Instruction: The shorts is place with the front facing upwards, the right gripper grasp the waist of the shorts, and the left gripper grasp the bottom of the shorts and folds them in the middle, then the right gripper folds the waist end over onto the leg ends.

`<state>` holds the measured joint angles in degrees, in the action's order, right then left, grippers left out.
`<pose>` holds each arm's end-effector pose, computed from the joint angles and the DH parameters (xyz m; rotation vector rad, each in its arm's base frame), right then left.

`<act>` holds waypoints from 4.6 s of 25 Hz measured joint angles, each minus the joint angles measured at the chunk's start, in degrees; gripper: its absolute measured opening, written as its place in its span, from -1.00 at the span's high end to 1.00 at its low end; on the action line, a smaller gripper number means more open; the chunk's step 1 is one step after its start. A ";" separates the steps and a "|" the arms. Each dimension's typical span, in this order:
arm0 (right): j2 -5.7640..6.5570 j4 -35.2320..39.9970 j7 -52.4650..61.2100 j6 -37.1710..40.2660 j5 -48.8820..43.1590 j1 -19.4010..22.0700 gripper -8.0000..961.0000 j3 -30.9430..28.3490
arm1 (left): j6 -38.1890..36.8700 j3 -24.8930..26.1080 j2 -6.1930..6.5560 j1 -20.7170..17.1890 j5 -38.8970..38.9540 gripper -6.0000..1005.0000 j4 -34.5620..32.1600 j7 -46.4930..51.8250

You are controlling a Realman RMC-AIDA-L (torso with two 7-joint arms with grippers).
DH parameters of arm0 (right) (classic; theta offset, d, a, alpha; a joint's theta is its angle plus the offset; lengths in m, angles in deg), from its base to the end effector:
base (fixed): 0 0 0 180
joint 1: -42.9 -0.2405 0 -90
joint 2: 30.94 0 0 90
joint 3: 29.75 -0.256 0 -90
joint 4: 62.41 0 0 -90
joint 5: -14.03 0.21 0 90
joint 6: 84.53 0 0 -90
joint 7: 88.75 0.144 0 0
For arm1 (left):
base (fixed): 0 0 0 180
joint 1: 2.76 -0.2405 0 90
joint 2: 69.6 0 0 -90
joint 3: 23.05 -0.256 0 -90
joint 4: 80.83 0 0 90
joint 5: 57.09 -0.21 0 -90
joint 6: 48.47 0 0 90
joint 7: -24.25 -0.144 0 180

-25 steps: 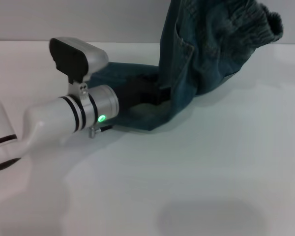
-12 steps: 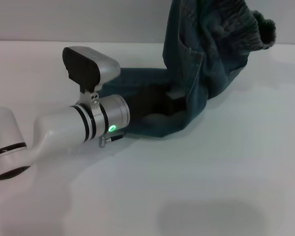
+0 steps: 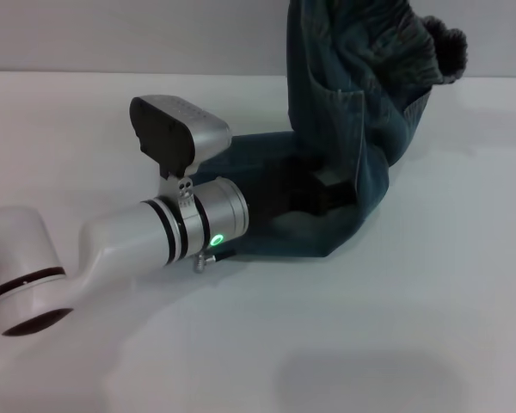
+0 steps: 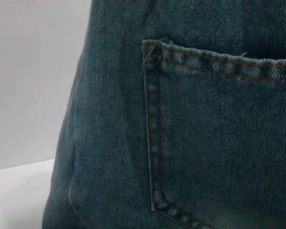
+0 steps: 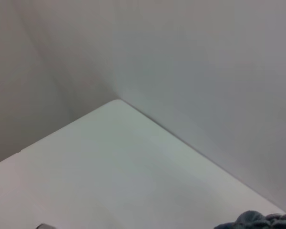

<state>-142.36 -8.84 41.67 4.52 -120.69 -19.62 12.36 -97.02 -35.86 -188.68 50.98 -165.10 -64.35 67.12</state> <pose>0.0682 0.4566 0.0838 -2.7108 0.7848 0.2938 -0.1795 0.3694 -0.1426 -2.4830 -0.7674 -0.7322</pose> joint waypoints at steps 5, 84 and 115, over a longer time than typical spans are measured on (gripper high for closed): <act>-0.03 -1.66 -0.29 -0.37 0.01 0.67 0.85 0.33 | 0.18 4.45 0.45 -2.39 -3.45 -0.50 -1.40 0.01; -3.01 -17.97 -26.32 -32.50 27.59 30.95 -0.39 -11.33 | -25.74 -6.94 0.80 -7.72 -3.78 -0.50 -11.84 24.51; -3.90 -23.61 -29.04 -30.25 29.67 32.24 -0.39 -12.20 | -6.40 -3.44 0.59 -6.41 -3.22 -0.51 -16.85 26.25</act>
<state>-146.25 -32.45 12.63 -25.74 -91.02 12.61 0.16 -103.42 -39.31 -188.09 44.57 -168.32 -81.19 93.37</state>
